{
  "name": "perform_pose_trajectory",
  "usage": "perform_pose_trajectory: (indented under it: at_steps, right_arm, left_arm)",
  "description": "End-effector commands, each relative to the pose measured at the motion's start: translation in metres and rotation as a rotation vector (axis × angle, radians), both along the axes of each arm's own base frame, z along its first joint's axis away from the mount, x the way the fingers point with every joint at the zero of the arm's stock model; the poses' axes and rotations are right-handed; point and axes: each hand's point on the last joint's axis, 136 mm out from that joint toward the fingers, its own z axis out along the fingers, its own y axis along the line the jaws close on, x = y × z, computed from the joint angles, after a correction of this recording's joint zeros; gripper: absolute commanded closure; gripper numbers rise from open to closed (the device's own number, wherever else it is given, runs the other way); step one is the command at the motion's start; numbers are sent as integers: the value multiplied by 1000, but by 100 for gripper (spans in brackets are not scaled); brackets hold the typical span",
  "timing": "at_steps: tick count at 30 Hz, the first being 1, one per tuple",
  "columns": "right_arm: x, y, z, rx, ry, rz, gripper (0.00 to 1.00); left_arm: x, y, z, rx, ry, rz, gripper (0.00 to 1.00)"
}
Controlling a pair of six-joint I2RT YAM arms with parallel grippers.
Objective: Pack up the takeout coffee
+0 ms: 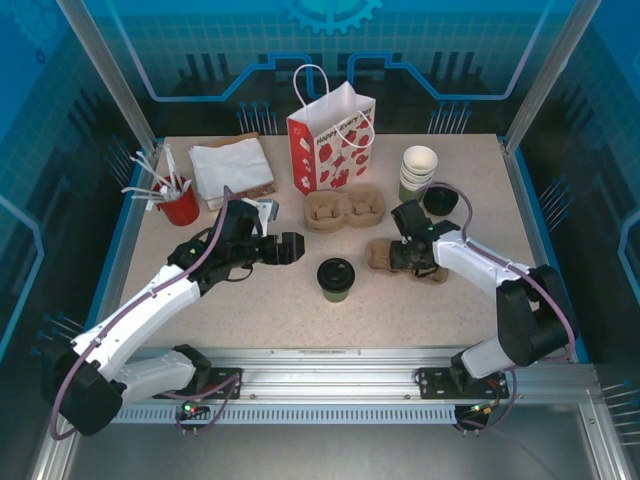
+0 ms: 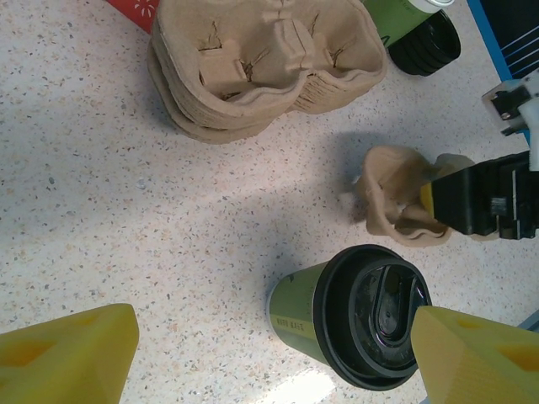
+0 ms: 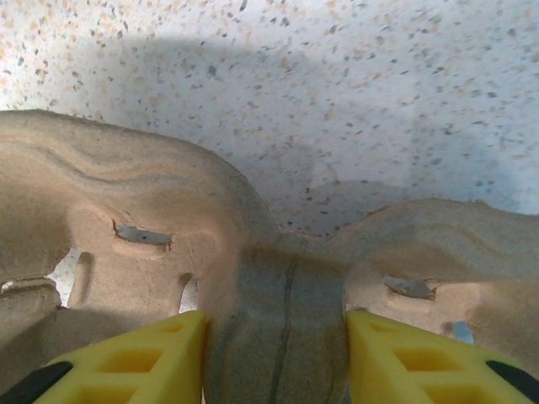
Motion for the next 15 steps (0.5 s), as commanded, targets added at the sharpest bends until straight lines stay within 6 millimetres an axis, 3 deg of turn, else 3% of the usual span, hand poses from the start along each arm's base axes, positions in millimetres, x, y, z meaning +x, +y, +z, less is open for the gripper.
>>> perform_pose_trajectory:
  at_steps: [1, 10, 15]
  right_arm:
    - [4, 11, -2, 15, -19, -4, 52]
    - [3, 23, 50, 91, -58, 93, 27]
    - [29, 14, 50, 176, -26, 132, 18]
  left_arm:
    - [-2, -5, 1, -11, -4, -28, 14]
    - [-3, -3, -2, -8, 0, -24, 14]
    - [-2, -6, -1, -17, 2, -27, 14]
